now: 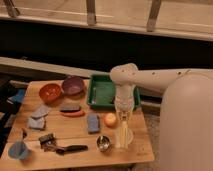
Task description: Place banana in purple bowl
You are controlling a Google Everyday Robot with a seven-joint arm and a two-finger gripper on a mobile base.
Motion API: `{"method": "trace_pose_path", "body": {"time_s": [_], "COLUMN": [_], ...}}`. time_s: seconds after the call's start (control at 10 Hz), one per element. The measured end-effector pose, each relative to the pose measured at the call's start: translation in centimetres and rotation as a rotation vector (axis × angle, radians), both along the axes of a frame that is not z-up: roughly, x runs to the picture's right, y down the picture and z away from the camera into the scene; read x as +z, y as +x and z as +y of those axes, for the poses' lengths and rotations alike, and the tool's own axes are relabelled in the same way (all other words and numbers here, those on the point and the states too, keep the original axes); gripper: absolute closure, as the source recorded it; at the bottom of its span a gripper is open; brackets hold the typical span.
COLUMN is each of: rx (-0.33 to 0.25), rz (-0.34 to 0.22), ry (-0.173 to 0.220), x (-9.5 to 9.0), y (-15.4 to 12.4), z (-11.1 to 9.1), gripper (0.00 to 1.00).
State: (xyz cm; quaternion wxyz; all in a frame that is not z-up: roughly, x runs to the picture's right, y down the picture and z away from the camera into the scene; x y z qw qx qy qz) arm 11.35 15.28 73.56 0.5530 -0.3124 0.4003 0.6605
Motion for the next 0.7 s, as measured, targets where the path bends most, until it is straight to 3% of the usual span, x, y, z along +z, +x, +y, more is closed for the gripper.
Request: {"method": "trace_pose_path", "body": {"time_s": [0.3, 0.6, 0.7], "rx": [-0.015, -0.033, -0.039], "rz": [0.035, 0.084, 0.094], "ry": [0.098, 0.255, 0.334], "x": [-1.4, -4.1, -4.4], "y": [1.4, 3.2, 3.5], "z": [-4.6, -12.0, -15.0], "gripper": [1.00, 1.00, 1.00]}}
